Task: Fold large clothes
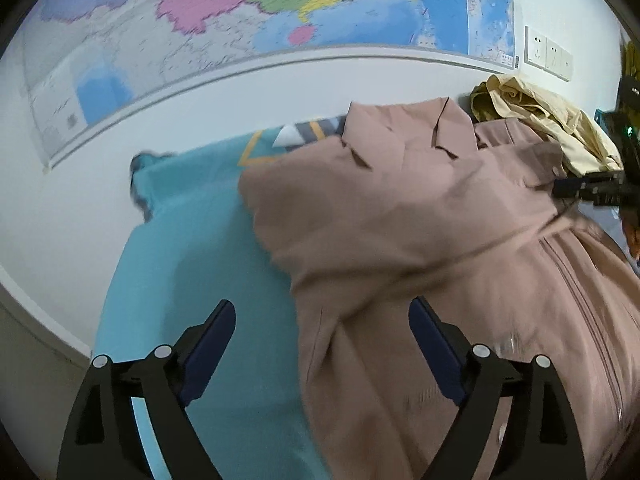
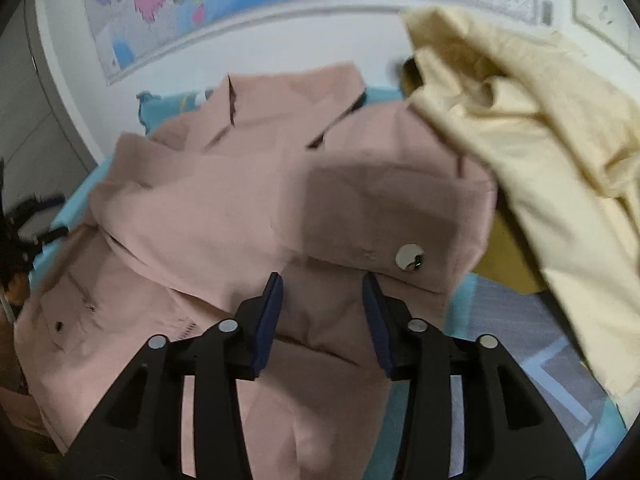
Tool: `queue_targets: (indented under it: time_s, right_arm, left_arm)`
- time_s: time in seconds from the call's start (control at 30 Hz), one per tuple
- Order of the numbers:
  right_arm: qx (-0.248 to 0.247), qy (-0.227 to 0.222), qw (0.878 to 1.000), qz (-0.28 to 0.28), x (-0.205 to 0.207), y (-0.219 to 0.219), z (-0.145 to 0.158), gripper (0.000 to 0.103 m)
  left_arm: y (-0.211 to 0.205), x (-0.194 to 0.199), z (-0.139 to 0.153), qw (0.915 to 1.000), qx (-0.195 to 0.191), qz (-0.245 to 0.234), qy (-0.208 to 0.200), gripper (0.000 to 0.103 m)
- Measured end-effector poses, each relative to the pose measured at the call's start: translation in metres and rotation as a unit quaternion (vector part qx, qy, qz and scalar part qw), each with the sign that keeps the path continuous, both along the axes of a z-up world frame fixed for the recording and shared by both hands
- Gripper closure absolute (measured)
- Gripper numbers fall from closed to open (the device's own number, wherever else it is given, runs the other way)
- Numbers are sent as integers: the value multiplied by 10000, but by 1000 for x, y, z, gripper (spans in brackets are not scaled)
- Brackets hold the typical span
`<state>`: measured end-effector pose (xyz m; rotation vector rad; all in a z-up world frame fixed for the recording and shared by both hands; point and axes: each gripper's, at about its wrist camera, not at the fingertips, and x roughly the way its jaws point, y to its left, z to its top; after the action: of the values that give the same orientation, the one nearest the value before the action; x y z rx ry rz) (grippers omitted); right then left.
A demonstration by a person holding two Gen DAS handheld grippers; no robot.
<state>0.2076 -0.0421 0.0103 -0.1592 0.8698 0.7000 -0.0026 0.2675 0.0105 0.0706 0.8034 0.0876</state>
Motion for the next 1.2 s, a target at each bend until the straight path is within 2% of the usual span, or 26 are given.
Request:
queue_targets:
  time_s: [0.07, 0.13, 0.2, 0.37, 0.57, 0.67, 0.77, 0.97, 1.07, 1.13, 1.2]
  right_arm:
    - [204, -64, 9998, 6, -10, -10, 12, 41]
    - [462, -50, 9989, 86, -26, -24, 22, 40]
    - [702, 103, 9974, 145, -43, -41, 26, 34]
    - [1080, 677, 9918, 48, -75, -78, 12, 27]
    - [1489, 1299, 9801, -193, -115, -121, -13, 24]
    - [1561, 1409, 9774, -204, -128, -130, -20, 21]
    - [1676, 1596, 9727, -195, -141, -136, -28, 19]
    - [1617, 1671, 9726, -55, -159, -134, -34, 17]
    - [1648, 1685, 9718, 12, -166, -132, -34, 16]
    - [1686, 1730, 9703, 102, -170, -129, -35, 16]
    - [1698, 1750, 9696, 223, -175, -123, -36, 16]
  left_arm:
    - [4, -15, -4, 9997, -206, 4, 117, 17]
    - [6, -30, -8, 9990, -426, 33, 163, 16]
    - [7, -45, -14, 9980, -583, 76, 245, 16]
    - [7, -77, -24, 9949, -909, 189, 400, 16]
    - [-2, -105, -26, 9929, -1092, 127, 466, 16]
    - [-7, -115, -27, 9917, -1166, 83, 530, 11]
    - [-11, -121, -29, 9904, -1244, 63, 604, 11]
    - [-20, -129, -40, 9861, -1431, -155, 832, 8]
    - [-28, -129, -41, 9870, -1363, -262, 805, 7]
    - [-32, -129, -40, 9841, -1539, -414, 782, 13]
    - [-38, -129, -40, 9834, -1558, -488, 790, 20]
